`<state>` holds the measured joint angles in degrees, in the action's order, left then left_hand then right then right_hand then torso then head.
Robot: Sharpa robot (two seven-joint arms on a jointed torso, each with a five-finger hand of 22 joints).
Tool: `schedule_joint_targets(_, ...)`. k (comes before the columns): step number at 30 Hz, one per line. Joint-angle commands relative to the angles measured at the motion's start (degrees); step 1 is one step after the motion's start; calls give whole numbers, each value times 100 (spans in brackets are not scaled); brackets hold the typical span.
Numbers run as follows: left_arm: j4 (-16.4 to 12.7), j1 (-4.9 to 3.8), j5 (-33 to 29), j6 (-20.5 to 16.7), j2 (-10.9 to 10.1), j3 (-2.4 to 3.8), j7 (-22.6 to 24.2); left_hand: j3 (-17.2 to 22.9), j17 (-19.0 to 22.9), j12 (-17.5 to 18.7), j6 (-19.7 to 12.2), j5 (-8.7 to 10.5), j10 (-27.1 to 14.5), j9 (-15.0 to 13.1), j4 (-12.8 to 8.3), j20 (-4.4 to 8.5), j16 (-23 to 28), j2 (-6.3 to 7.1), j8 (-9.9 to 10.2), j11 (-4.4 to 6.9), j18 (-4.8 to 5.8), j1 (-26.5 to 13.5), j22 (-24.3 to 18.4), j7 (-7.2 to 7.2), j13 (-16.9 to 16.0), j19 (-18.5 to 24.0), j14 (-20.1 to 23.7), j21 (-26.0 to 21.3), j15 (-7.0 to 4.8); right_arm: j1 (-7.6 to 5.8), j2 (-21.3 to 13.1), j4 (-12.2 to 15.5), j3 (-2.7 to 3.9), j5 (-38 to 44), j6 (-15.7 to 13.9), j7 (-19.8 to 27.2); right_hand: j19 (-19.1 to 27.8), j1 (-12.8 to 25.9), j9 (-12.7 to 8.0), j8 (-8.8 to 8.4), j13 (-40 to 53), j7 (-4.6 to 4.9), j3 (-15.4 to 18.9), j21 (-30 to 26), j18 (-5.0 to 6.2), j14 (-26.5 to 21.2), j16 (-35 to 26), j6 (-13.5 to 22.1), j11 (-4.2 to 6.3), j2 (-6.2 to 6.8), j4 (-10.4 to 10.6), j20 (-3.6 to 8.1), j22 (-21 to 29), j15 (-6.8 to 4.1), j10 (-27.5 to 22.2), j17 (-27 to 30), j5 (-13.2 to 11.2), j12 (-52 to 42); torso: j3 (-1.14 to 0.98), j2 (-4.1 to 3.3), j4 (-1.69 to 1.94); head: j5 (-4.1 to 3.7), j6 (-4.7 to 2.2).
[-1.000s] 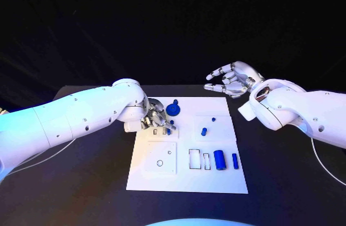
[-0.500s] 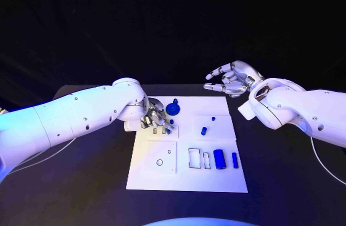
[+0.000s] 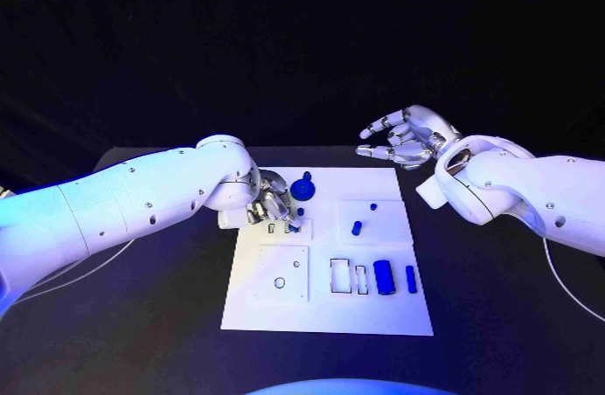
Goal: Assemble the parts on the task board
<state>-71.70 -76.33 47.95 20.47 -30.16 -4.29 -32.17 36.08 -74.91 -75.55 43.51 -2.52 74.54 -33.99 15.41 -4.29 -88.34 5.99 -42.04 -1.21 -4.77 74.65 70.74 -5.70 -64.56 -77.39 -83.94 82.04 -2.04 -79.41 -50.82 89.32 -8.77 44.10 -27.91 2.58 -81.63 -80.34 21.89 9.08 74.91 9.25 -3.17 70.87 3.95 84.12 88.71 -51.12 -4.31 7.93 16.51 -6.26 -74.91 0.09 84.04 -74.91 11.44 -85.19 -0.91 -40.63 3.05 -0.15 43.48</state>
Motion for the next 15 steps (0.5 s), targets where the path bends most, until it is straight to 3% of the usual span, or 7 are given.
schedule_joint_targets(1, -7, -4, -233, -70, -8, 1, 129, 884, -1140, 41, -11, -73, 27, -587, -543, 48, -22, 154, -180, 52, 51, -161, 10, 11, 4, 12, -465, 25, -45, 4, 9, -3, 0, 136, 101, 18, 2, -90, 9, 34, 1002, 11, -31, 10, 25, 486, -12, 38, -29, -14, -38, 4, -286, 24, 104, -1074, 48, 18, 1, 1, -1, 3, 2)
schedule_joint_targets(4, -19, -3, -291, -128, -38, 2, 162, 1369, -1161, 66, -55, -64, 58, -821, -864, 47, -26, 186, -309, 39, 53, -411, 17, 58, 23, 9, -474, 28, -43, 8, 12, -11, -1, 155, 105, 18, 0, -101, 9, 36, 1003, 10, -34, 13, 25, 486, -12, 37, -28, -12, -43, 5, -288, 24, 105, -1076, 51, 17, 0, 1, -3, 4, 2)
schedule_joint_targets(9, -64, -3, -443, -237, -103, 3, 183, 1599, -1188, 62, -44, -128, 91, -950, -1064, 49, -34, 206, -355, 48, 52, -600, 15, 61, 6, 11, -486, 28, -50, 11, -9, -6, -2, 167, 74, 42, -1, -104, 10, 37, 1005, 10, -35, 15, 24, 486, -11, 37, -28, -11, -44, 5, -289, 23, 107, -1077, 51, 15, 1, 0, 9, -1, 2)
schedule_joint_targets(13, -153, -3, -579, -341, -190, 7, 192, 1738, -1234, 55, -2, -380, 132, -1045, -1215, 59, -51, 246, -384, 61, 59, -766, 53, 74, -14, -19, -505, 47, -65, 12, -26, -11, -4, 171, 63, 48, -10, -151, 12, 49, 1009, 8, -47, 27, 21, 488, -10, 34, -25, 0, -66, 7, -299, 21, 112, -1083, 56, 10, 1, 1, 3, 3, 4)
schedule_joint_targets(15, -232, -4, -621, -422, -255, 13, 203, 1789, -1322, 67, 52, -762, 163, -1113, -1311, 75, -87, 299, -407, 82, 68, -904, 96, 95, 1, -55, -539, 68, -85, 12, -36, -11, -6, 172, 63, 49, -10, -151, 12, 49, 1009, 8, -47, 27, 21, 488, -10, 34, -25, 0, -66, 7, -299, 21, 112, -1083, 56, 10, -3, 4, 0, 10, 20)
